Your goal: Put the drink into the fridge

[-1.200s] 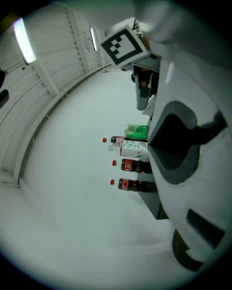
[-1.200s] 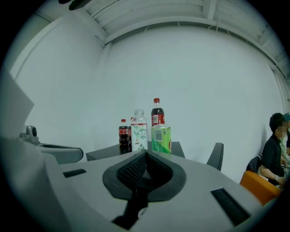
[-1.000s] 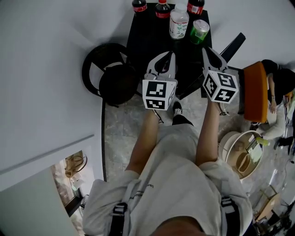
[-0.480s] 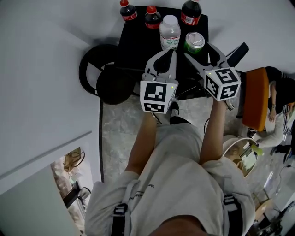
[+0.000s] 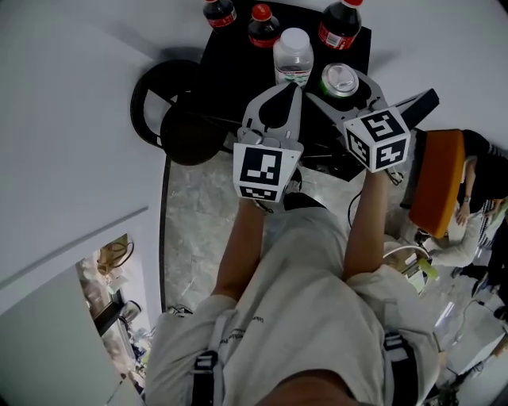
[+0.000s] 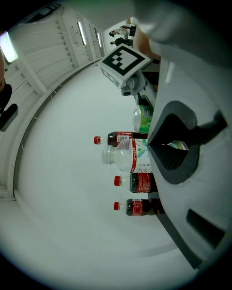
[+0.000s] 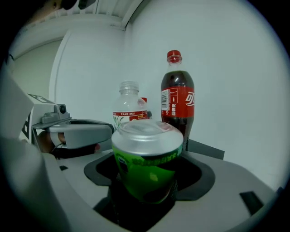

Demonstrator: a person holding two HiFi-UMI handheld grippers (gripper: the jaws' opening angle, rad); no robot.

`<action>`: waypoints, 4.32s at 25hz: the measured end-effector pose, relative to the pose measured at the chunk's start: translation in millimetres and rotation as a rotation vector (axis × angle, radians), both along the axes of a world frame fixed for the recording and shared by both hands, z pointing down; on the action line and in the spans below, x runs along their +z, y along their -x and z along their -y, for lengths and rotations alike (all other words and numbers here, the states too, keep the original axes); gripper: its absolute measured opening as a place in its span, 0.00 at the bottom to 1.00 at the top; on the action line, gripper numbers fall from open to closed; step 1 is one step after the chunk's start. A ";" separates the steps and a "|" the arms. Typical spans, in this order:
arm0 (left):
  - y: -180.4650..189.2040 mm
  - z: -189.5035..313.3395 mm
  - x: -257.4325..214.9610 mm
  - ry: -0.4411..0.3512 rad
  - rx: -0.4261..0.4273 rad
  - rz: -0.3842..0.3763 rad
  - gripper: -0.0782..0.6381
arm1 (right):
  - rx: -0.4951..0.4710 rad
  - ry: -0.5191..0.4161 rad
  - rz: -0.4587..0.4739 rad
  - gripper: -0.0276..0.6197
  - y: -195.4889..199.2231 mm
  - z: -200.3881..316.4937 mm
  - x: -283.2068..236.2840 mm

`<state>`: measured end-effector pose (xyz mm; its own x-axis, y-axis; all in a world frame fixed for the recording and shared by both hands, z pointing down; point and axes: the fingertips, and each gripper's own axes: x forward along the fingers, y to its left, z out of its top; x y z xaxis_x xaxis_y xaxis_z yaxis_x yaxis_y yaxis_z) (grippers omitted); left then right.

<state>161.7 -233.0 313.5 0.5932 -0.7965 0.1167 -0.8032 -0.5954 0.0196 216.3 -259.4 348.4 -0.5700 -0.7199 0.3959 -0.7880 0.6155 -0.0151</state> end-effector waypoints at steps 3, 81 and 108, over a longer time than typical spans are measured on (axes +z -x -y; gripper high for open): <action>1.2 2.6 3.1 0.007 -0.016 -0.002 0.12 | -0.007 -0.002 -0.011 0.57 0.3 2.9 0.7; 127.6 -134.3 290.3 0.304 0.273 0.023 0.12 | 0.515 -0.017 0.032 0.56 74.7 -33.6 352.4; 141.7 -141.8 312.8 0.403 0.232 0.002 0.12 | 0.584 -0.076 0.013 0.56 79.8 34.2 368.6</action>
